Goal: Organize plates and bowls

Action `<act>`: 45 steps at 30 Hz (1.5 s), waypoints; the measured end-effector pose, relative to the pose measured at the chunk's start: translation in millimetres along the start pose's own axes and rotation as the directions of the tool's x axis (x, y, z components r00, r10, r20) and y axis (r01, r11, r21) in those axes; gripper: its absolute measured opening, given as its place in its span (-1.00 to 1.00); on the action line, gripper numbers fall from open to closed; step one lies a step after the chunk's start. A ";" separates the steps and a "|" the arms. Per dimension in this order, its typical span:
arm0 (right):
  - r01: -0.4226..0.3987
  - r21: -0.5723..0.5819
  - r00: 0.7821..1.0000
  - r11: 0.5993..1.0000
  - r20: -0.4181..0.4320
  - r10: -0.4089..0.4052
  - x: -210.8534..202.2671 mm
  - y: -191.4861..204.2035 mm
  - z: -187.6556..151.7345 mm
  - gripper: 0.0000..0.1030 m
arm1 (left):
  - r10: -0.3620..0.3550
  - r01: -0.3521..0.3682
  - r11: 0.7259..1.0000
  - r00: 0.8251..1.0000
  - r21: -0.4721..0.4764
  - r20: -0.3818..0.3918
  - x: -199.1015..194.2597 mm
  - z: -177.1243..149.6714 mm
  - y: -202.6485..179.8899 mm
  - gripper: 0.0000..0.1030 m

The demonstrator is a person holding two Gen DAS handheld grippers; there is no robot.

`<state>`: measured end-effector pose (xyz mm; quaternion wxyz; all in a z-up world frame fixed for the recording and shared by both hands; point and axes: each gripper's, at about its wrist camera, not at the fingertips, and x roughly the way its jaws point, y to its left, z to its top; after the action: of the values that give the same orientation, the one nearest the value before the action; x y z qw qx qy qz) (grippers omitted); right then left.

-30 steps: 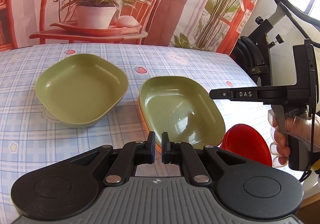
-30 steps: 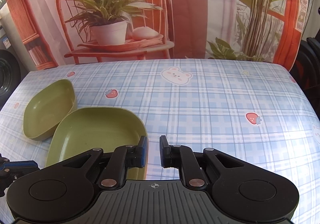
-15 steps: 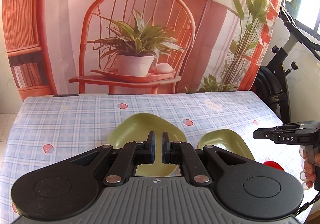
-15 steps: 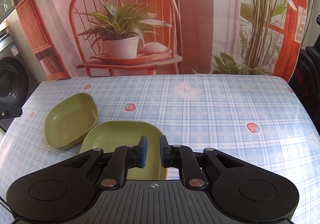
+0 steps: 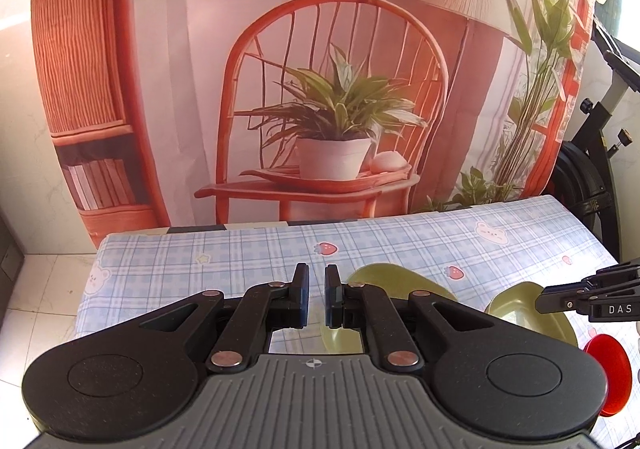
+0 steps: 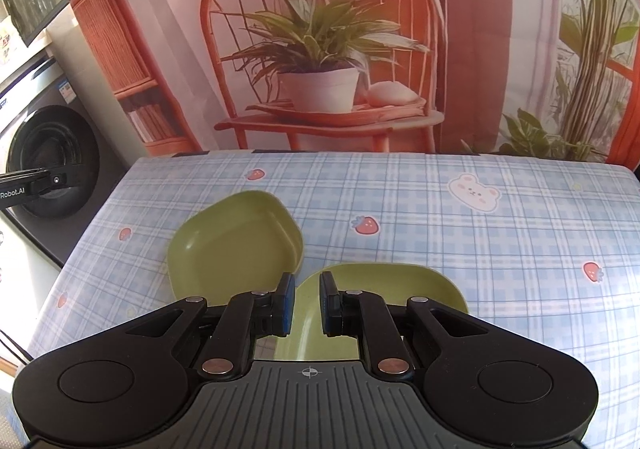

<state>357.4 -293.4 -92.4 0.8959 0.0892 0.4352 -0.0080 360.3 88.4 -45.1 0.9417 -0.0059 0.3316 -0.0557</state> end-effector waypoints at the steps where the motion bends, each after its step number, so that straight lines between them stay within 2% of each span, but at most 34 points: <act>1: 0.002 -0.003 1.000 1.000 -0.013 -0.002 7.9 4.2 1.7 -0.76 | -0.015 0.014 1.000 1.000 -0.015 -0.016 9.0 -5.5 1.6 -0.84; 3: 0.008 -0.001 0.999 1.000 -0.032 -0.008 19.6 8.4 5.1 -0.76 | -0.044 0.042 0.998 0.998 -0.043 -0.040 23.8 -13.0 3.1 -0.82; 5: 0.012 0.009 0.999 1.000 -0.047 -0.012 32.3 11.2 11.2 -0.76 | -0.059 0.055 0.996 0.997 -0.069 -0.053 37.9 -19.8 3.3 -0.71; 7: 0.020 0.011 0.998 1.000 -0.054 -0.019 44.0 12.0 19.3 -0.76 | -0.071 0.067 0.995 0.996 -0.070 -0.057 47.6 -22.8 3.3 -0.47; 9: 0.027 0.025 0.998 0.999 -0.060 -0.026 55.0 11.0 26.0 -0.75 | -0.076 0.072 0.995 0.995 -0.067 -0.059 56.9 -26.1 3.5 -0.34; 10: 0.024 0.034 0.997 0.999 -0.069 -0.022 60.2 9.8 28.2 -0.75 | -0.079 0.075 0.995 0.995 -0.066 -0.063 62.1 -27.3 3.8 -0.34; 16: 0.054 0.067 0.991 0.996 -0.123 -0.046 96.4 7.5 36.9 -0.75 | -0.074 0.066 0.994 0.993 -0.088 -0.096 86.2 -32.0 12.9 -0.34; 28: 0.072 0.064 0.982 0.995 -0.179 -0.060 127.1 11.7 35.5 -0.74 | -0.091 0.078 0.992 0.986 -0.097 -0.139 105.0 -45.7 14.1 -0.35; 30: 0.074 0.064 0.980 0.995 -0.188 -0.061 128.5 12.0 34.2 -0.74 | -0.083 0.069 0.993 0.983 -0.093 -0.163 107.1 -48.8 13.3 -0.42; 33: 0.074 0.067 0.979 0.995 -0.195 -0.060 128.9 11.6 32.6 -0.75 | -0.093 0.079 0.994 0.977 -0.078 -0.191 107.8 -52.5 12.0 -0.69; 38: 0.072 0.075 0.978 0.995 -0.200 -0.056 127.7 11.3 30.3 -0.85 | -0.081 0.072 0.996 0.980 -0.058 -0.180 103.1 -54.5 9.5 -0.77; 45: 0.048 0.067 0.986 0.997 -0.160 -0.036 106.9 17.9 35.0 -0.85 | -0.072 0.066 0.997 0.985 -0.043 -0.154 81.8 -41.6 9.7 -0.80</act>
<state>452.6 -274.9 -152.0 0.8543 0.1122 0.5063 -0.0352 398.5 90.3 -129.1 0.9102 -0.0307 0.4047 -0.0823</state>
